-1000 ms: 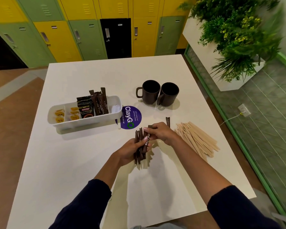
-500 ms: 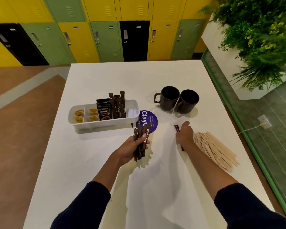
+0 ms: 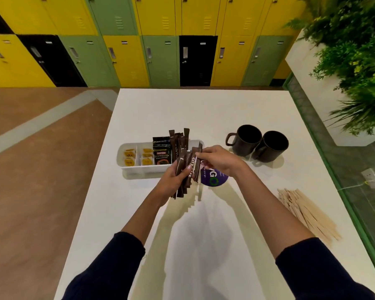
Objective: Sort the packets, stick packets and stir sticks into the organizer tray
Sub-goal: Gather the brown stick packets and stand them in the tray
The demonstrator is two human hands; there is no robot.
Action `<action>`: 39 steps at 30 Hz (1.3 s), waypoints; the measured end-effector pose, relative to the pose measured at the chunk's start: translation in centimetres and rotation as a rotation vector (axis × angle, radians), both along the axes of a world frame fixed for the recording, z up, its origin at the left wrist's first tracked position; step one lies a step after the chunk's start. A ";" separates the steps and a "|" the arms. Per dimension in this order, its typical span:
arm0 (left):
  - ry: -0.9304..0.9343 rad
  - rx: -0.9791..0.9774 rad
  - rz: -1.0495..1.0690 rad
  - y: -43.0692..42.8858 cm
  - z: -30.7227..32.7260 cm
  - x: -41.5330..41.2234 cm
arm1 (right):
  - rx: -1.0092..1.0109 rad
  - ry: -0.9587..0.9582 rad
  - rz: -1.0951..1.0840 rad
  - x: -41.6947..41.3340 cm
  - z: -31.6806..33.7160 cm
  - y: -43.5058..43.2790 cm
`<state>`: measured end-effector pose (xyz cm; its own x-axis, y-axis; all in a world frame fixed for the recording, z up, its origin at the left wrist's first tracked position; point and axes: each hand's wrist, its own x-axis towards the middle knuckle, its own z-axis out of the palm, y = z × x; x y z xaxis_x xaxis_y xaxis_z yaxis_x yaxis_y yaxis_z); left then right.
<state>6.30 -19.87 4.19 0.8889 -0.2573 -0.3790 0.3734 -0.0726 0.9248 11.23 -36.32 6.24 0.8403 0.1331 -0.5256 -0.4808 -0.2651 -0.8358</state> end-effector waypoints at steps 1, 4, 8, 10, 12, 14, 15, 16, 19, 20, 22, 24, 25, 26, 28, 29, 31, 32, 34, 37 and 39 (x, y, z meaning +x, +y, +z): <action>-0.021 0.000 0.008 0.5 0.1 0.3 | 0.009 0.005 0.017 0.4 0.0 0.7; -0.051 0.006 0.032 1.8 0.0 1.1 | 0.025 0.006 0.047 1.3 0.5 2.4; -0.092 0.026 0.099 2.9 -0.1 2.0 | -0.012 -0.054 0.013 2.7 1.0 3.9; -0.095 0.030 0.161 3.3 -0.3 2.3 | -0.054 -0.104 -0.017 3.4 1.4 4.4; -0.092 0.056 0.184 3.7 -0.7 2.4 | -0.093 -0.161 -0.068 4.0 1.6 4.5; -0.081 0.074 0.192 4.1 -1.1 2.5 | -0.167 -0.252 -0.120 4.7 1.6 4.6; -0.073 0.079 0.196 4.3 -1.4 2.5 | -0.231 -0.307 -0.139 4.9 1.6 4.5; -0.063 0.085 0.199 4.5 -1.6 2.6 | -0.300 -0.357 -0.147 5.1 1.4 4.6; -0.050 0.084 0.197 4.7 -2.0 2.7 | -0.439 -0.440 -0.124 4.9 0.6 5.1; -0.048 0.084 0.195 4.7 -2.1 2.7 | -0.476 -0.459 -0.104 4.5 0.1 5.4; -0.046 0.082 0.190 4.7 -2.1 2.8 | -0.524 -0.464 -0.077 3.8 -0.9 5.9; -0.046 0.084 0.187 4.7 -2.0 2.9 | -0.549 -0.448 -0.060 3.2 -1.9 6.0; -0.046 0.085 0.185 4.7 -1.9 2.9 | -0.565 -0.443 -0.052 3.0 -2.3 6.0; -0.044 0.085 0.183 4.7 -1.9 3.0 | -0.581 -0.440 -0.047 2.9 -2.6 6.0; -0.042 0.087 0.182 4.7 -2.0 3.1 | -0.606 -0.427 -0.048 2.8 -3.0 5.8; -0.041 0.089 0.181 4.6 -2.0 3.1 | -0.618 -0.416 -0.044 2.9 -3.1 5.7; -0.039 0.093 0.178 4.6 -2.0 3.1 | -0.624 -0.398 -0.042 3.1 -3.5 5.6; -0.037 0.092 0.177 4.5 -1.9 3.1 | -0.614 -0.395 -0.056 3.0 -3.6 5.6; -0.033 0.088 0.175 4.4 -1.7 3.0 | -0.569 -0.387 -0.103 2.9 -3.5 5.7; -0.030 0.079 0.153 4.5 -1.3 3.1 | -0.502 -0.414 -0.186 2.6 -3.3 5.7; -0.023 0.052 0.112 4.5 -1.2 3.2 | -0.475 -0.516 -0.263 2.5 -3.0 5.7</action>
